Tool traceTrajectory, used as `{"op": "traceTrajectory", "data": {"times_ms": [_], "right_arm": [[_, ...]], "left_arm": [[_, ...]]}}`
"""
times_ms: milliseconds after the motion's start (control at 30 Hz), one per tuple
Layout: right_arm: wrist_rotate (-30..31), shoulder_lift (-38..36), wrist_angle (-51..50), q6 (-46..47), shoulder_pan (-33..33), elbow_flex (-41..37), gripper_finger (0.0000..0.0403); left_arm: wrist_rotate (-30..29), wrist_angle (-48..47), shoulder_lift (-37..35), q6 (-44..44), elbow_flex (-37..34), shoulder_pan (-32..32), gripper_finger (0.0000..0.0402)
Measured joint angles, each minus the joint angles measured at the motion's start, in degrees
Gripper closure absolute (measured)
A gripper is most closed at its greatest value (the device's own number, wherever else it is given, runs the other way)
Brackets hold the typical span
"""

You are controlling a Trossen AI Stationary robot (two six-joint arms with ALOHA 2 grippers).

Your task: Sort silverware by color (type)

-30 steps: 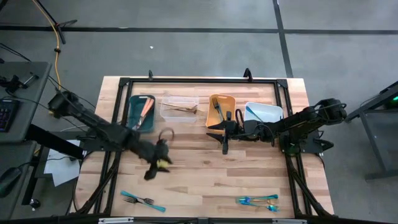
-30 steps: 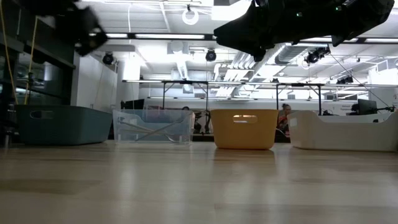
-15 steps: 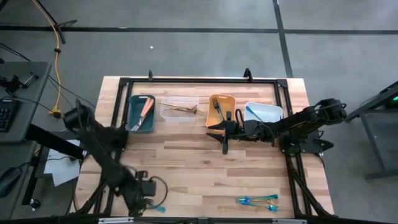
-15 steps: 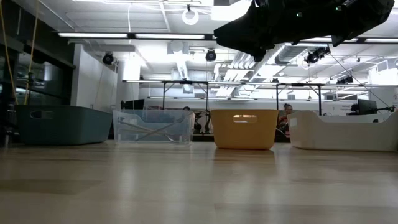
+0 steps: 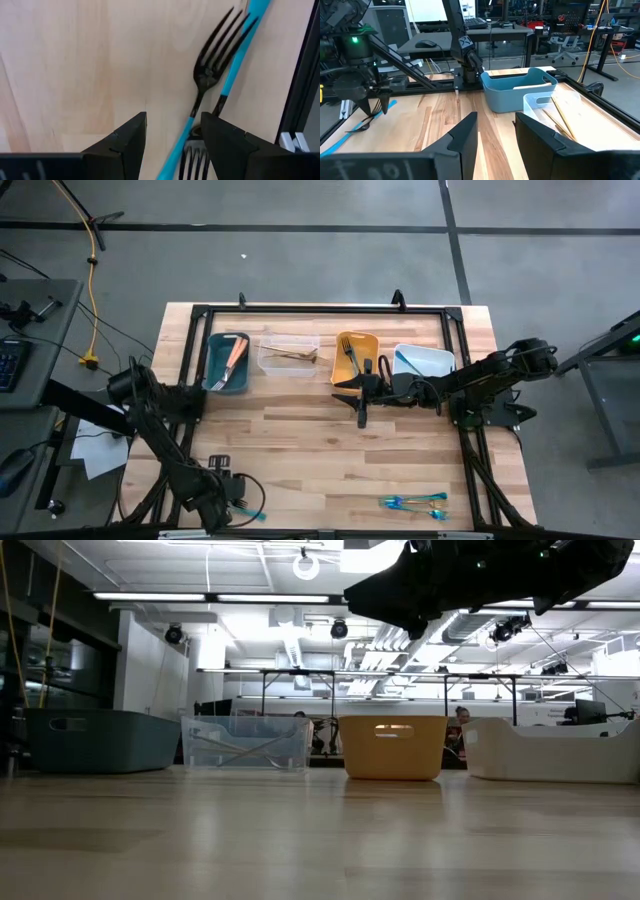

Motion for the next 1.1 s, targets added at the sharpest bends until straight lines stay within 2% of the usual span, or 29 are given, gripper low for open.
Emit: {"op": "traceTrajectory", "data": {"times_ms": [500, 800, 1100], "right_arm": [[0.01, 0.0, -1.78, -0.02, 0.01, 0.0, 0.0277], [0.0, 0.0, -2.55, -0.02, 0.01, 0.0, 0.0277], [-0.01, 0.0, -2.59, -0.02, -0.01, 0.02, 0.0277]], "left_arm": [[-0.45, 2.0, 0.03, 6.89, 0.0, 0.01, 0.022], [-0.27, 2.08, 3.65, 11.04, 0.02, -0.1, 0.022], [-1.77, 0.86, 4.29, 11.72, 0.16, -0.12, 0.022]]}}
